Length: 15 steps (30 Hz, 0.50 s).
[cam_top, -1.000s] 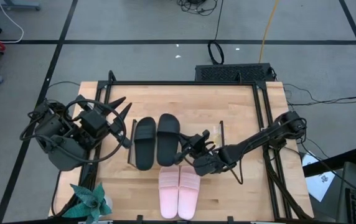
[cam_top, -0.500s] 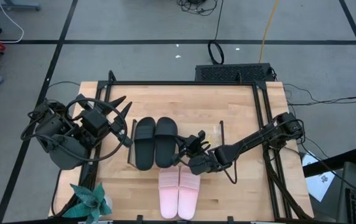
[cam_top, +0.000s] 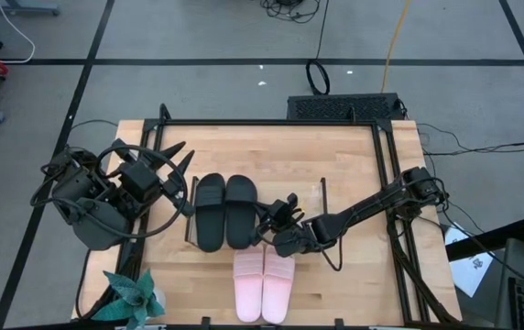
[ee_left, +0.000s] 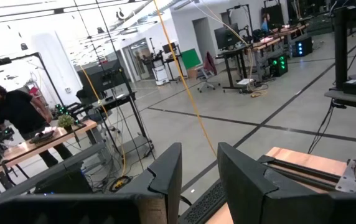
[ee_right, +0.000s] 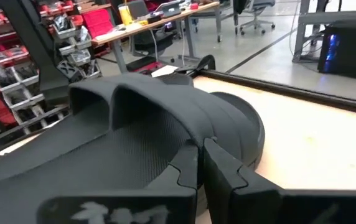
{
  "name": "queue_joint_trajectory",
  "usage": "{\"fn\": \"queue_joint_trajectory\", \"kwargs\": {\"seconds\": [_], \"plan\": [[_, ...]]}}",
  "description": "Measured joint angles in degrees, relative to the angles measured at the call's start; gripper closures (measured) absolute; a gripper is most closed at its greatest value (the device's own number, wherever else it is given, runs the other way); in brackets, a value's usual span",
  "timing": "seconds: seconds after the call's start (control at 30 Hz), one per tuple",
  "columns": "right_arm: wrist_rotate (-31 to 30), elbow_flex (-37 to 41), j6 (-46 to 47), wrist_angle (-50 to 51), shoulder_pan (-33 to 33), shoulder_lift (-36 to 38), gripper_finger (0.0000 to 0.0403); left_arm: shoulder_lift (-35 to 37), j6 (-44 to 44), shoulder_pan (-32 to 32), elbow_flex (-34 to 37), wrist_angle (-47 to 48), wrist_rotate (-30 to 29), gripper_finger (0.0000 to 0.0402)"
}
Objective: Pick and place slides into the shelf
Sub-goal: Put the black slide on the shelf
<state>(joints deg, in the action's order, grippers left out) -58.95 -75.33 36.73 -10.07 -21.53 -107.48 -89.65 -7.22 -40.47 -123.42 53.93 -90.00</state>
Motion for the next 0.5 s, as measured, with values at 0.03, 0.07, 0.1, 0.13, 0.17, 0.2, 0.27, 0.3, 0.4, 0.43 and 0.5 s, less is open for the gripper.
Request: {"fn": "queue_joint_trajectory", "kwargs": {"seconds": [0.03, 0.07, 0.1, 0.13, 0.17, 0.2, 0.27, 0.3, 0.4, 0.43, 0.5], "plan": [[0.48, 0.0, 0.06, 0.02, 0.1, -0.02, 0.0403, 0.0, 0.0, 0.0, 0.0, 0.02, 0.0, 0.0293], [0.6, 0.0, 0.09, 0.02, 0.13, -0.02, 0.0403, 0.0, 0.0, 0.0, 0.0, 0.02, 0.0, 0.0293], [0.58, 0.0, 0.09, 0.02, 0.13, -0.02, 0.0403, 0.0, 0.0, 0.0, 0.0, 0.02, -0.01, 0.0293], [0.54, 0.0, 0.09, 0.07, 0.13, -0.02, 0.0403, 0.0, 0.0, 0.0, 0.0, 0.02, 0.0, 0.0293], [0.53, 0.0, 0.09, 0.21, 0.13, -0.02, 0.0403, 0.0, 0.0, 0.0, 0.0, 0.04, -0.01, 0.0293], [0.53, 0.0, 0.1, 0.26, 0.14, -0.02, 0.0403, 0.0, 0.0, 0.0, 0.0, 0.02, -0.01, 0.0293], [0.51, 0.0, 0.24, 0.35, 0.15, -0.02, 0.0403, 0.0, 0.0, 0.0, 0.0, 0.03, -0.01, 0.0293], [0.53, 0.0, 0.47, 0.35, 0.15, -0.02, 0.0403, 0.0, 0.0, 0.0, 0.0, 0.02, -0.01, 0.0293], [0.58, 0.0, 1.49, 0.42, 0.15, -0.02, 0.0403, 0.0, 0.19, 0.0, 0.0, 0.02, 0.0, 0.0293], [0.6, 0.0, 1.57, 0.42, 0.15, -0.02, 0.0403, 0.0, 0.47, 0.0, 0.0, 0.02, -0.02, 0.0293], [0.86, 0.0, 1.59, 0.44, 0.15, -0.02, 0.0403, 0.0, 0.7, 0.0, 0.0, 0.02, -0.02, 0.0293]]}}
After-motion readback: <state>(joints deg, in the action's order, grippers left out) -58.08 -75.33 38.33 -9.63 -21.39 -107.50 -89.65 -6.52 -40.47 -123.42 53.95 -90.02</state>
